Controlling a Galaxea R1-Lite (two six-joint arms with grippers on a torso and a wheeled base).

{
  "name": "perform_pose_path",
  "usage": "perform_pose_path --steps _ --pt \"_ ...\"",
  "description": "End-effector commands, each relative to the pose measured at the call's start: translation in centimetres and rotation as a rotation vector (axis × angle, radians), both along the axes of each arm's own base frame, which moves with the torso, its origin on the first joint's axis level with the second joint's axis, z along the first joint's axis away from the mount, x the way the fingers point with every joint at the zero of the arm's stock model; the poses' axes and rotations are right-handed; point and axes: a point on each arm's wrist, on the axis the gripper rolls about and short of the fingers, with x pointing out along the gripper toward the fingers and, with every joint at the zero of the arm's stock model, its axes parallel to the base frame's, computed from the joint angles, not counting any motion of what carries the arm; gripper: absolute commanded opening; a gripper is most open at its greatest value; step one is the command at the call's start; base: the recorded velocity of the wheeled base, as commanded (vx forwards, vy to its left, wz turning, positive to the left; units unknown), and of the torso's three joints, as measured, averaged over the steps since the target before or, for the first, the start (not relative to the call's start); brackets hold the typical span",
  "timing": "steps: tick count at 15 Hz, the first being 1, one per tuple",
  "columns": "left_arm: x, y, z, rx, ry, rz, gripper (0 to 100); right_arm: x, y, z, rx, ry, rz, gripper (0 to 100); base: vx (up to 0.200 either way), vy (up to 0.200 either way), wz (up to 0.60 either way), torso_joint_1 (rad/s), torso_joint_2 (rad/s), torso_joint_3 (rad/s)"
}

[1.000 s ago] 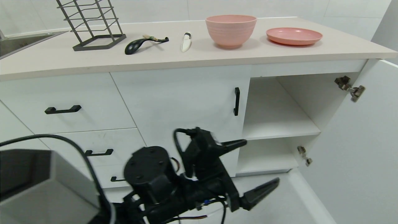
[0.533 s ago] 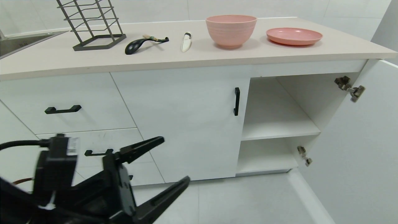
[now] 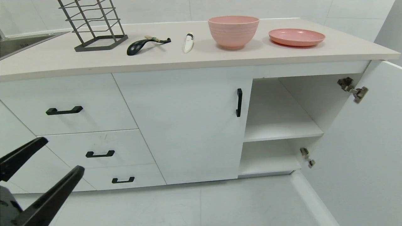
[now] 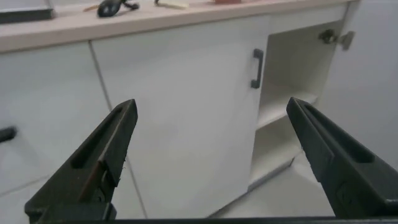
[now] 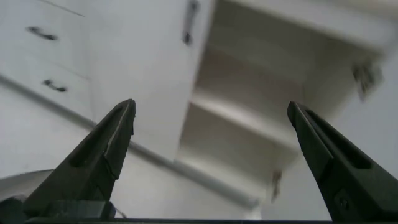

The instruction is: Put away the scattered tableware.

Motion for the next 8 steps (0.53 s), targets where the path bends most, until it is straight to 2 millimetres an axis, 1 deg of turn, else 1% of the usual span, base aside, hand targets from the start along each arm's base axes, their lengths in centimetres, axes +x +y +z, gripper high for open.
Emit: perform_pose_path --steps 1,2,3,4,6,7,8 --pt "-3.5 0.9 -0.3 -0.006 -0.061 0.088 100 -0.3 -0.2 -1.1 0.067 0.073 -0.084 100 0.000 0.000 0.00 0.000 0.00 0.000" --pt "-5.4 1.1 -1.6 0.001 -0.020 0.115 100 -0.1 -0.4 -2.5 0.079 0.208 -0.186 100 0.000 0.000 0.00 0.000 0.00 0.000" --pt "-7.5 1.2 -3.6 0.012 0.030 0.128 100 -0.1 -0.5 -2.9 0.082 0.247 -0.239 100 0.000 0.000 0.00 0.000 0.00 0.000" --pt "-8.7 1.2 -5.0 0.018 0.069 0.132 100 -0.1 -0.5 -2.9 0.085 0.248 -0.245 100 0.000 0.000 0.00 0.000 0.00 0.000" --pt "-10.3 1.2 -9.1 0.033 0.213 0.145 100 -0.1 -0.6 -2.9 0.091 0.248 -0.260 100 0.000 0.000 0.00 0.000 0.00 0.000" --pt "-10.4 1.2 -9.6 0.065 0.295 0.172 100 -0.1 -0.6 -2.9 0.099 0.250 -0.294 100 0.000 0.000 0.00 0.000 0.00 0.000" --pt "-10.3 1.3 -9.7 0.066 0.284 0.228 100 -0.1 -0.7 -2.9 0.103 0.252 -0.309 100 0.000 0.000 0.00 0.000 0.00 0.000"
